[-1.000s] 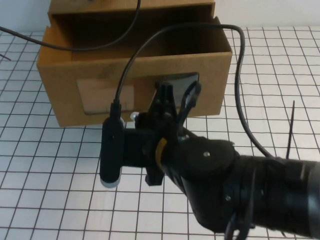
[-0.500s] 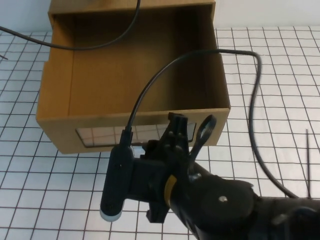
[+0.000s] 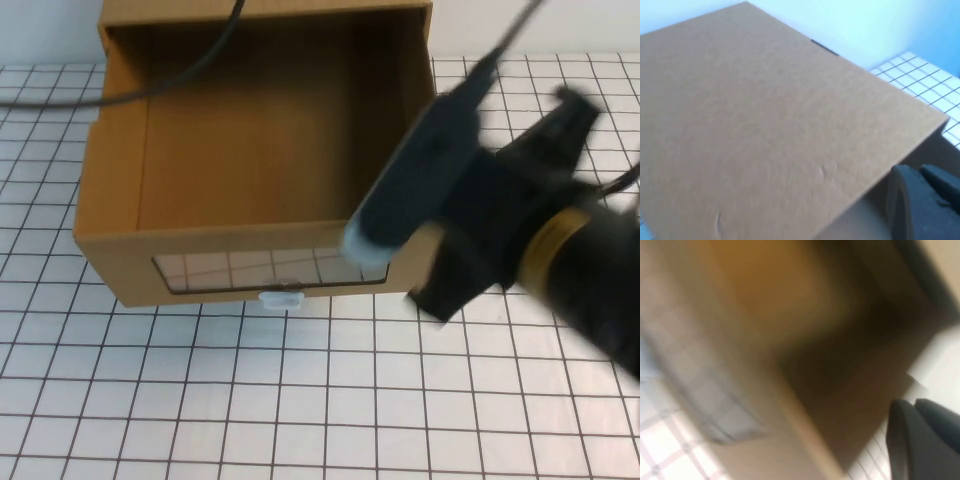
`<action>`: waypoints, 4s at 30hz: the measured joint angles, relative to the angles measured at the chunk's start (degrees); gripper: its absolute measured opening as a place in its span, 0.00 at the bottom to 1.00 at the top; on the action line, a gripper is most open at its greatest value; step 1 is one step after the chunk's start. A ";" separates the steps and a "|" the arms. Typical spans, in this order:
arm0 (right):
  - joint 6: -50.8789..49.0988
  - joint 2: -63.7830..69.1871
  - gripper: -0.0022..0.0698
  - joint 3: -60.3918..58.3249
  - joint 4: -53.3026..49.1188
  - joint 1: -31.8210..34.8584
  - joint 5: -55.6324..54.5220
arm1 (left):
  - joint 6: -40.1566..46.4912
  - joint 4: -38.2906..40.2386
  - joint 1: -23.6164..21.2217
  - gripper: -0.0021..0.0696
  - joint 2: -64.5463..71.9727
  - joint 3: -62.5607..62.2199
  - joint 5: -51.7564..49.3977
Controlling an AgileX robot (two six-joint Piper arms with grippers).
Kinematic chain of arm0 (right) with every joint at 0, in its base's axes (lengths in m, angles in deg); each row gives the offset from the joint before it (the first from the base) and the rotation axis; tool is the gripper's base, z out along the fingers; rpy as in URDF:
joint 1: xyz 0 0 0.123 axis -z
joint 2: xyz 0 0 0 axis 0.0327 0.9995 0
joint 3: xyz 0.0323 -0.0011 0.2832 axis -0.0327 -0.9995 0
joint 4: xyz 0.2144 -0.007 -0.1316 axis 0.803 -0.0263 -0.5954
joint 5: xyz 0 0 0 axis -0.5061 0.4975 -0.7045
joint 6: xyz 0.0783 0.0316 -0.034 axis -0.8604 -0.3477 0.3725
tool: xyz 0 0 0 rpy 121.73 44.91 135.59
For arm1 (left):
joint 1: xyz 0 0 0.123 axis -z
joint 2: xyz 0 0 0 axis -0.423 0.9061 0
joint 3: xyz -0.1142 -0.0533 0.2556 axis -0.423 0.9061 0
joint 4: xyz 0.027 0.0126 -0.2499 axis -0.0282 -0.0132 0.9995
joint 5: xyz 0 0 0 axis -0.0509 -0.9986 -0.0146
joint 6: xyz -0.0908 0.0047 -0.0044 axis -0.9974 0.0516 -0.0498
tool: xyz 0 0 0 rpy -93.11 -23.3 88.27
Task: Open the shoe box
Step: 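Pull the top drawer of the cardboard box fully open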
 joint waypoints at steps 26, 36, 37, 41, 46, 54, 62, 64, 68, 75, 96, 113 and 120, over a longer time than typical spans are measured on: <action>32.24 -20.87 0.01 -13.11 73.15 54.65 -15.08 | 2.88 0.63 0.00 0.03 -72.79 83.22 38.56; 32.40 -48.96 0.01 -35.81 77.70 54.74 -21.68 | 2.62 0.98 0.00 0.03 -87.05 99.74 42.72; 32.40 -51.49 0.01 -37.31 78.40 54.74 -22.29 | 2.62 1.08 0.00 0.03 -87.16 100.99 43.32; 32.40 -58.23 0.01 -41.14 79.35 54.74 -24.66 | 2.58 1.21 0.00 0.03 -87.49 103.51 45.51; 32.65 -59.75 0.01 -42.01 79.35 54.74 -25.79 | 2.58 1.21 0.00 0.03 -87.49 103.56 45.74; 32.79 -59.75 0.01 -42.01 79.35 54.74 -28.34 | 2.58 1.21 0.00 0.03 -87.49 103.65 42.51; 32.84 -59.75 0.01 -42.01 79.35 54.74 -25.01 | 2.58 1.21 0.00 0.03 -87.49 103.65 42.16; 32.84 -59.75 0.01 -42.01 79.35 54.74 -24.42 | 2.58 1.21 0.00 0.03 -87.49 103.65 42.16; 32.92 -59.75 0.01 -42.01 77.96 54.74 -24.30 | 2.58 1.21 0.00 0.03 -87.49 103.65 42.16; 32.98 -61.56 0.01 -46.68 77.20 59.02 -34.09 | 2.58 1.21 0.00 0.03 -87.49 103.65 42.04; 33.89 -73.70 0.01 -61.06 76.53 68.43 -40.83 | 2.58 1.21 0.00 0.03 -87.58 103.65 42.04; 48.45 -73.84 0.01 -63.25 82.83 68.43 -37.24 | 2.58 1.21 0.00 0.03 -87.58 103.65 42.04; 48.68 -73.84 0.01 -63.25 82.57 68.43 -26.20 | 2.58 1.21 0.00 0.03 -87.58 103.65 42.04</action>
